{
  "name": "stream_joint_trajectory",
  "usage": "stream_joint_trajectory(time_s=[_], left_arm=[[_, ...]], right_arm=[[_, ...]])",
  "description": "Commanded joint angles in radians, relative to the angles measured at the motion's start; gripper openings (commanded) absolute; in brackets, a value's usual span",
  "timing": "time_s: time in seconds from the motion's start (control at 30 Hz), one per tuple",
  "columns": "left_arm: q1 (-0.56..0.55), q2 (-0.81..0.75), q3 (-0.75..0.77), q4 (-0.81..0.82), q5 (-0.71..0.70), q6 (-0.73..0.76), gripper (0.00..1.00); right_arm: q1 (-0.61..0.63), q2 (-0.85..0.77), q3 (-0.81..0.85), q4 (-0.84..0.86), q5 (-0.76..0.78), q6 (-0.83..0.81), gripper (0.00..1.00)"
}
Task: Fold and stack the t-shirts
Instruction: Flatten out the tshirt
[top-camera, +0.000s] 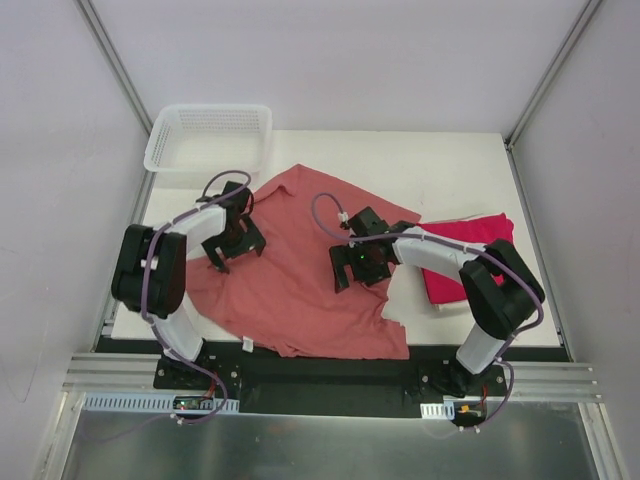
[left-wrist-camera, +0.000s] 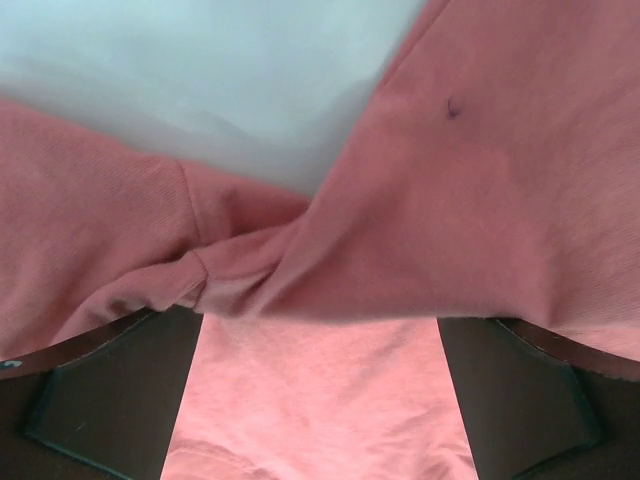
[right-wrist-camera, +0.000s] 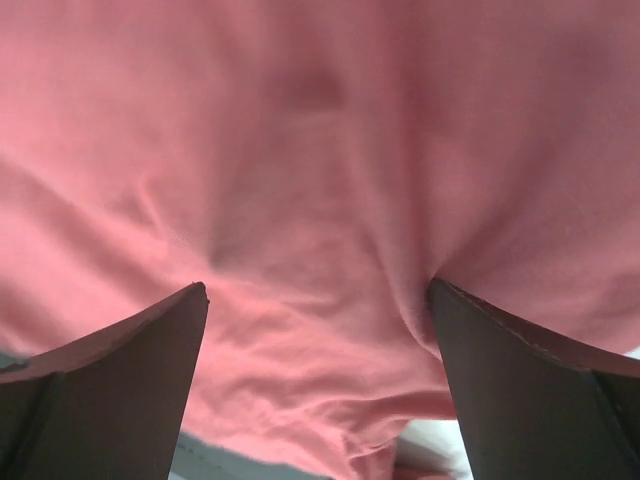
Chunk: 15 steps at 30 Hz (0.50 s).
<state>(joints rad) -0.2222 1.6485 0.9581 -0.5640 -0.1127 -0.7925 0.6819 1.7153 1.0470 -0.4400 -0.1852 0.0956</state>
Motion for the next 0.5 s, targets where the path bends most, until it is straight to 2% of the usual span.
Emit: stream_joint_trajectory(time_s=[0.0, 0.17, 0.3, 0.47], left_arm=[[-0.052, 0.193, 0.226, 0.062, 0.048, 0.050, 0.99], [-0.156, 0.402, 0.515, 0.062, 0.111, 0.095, 0.99], [-0.264, 0.487, 0.645, 0.062, 0.159, 0.127, 0.99], [-0.290, 0.548, 0.770, 0.111, 0.221, 0.242, 0.99]], right_arm=[[0.123, -0.017, -0.047, 0.043, -0.131, 0.061, 0.97], [0.208, -0.032, -0.035, 0.118, -0.200, 0.095, 0.97], [0.209, -0.091, -0.022, 0.129, -0.223, 0.067, 0.97], [0.180, -0.129, -0.033, 0.133, -0.272, 0.041, 0.97]])
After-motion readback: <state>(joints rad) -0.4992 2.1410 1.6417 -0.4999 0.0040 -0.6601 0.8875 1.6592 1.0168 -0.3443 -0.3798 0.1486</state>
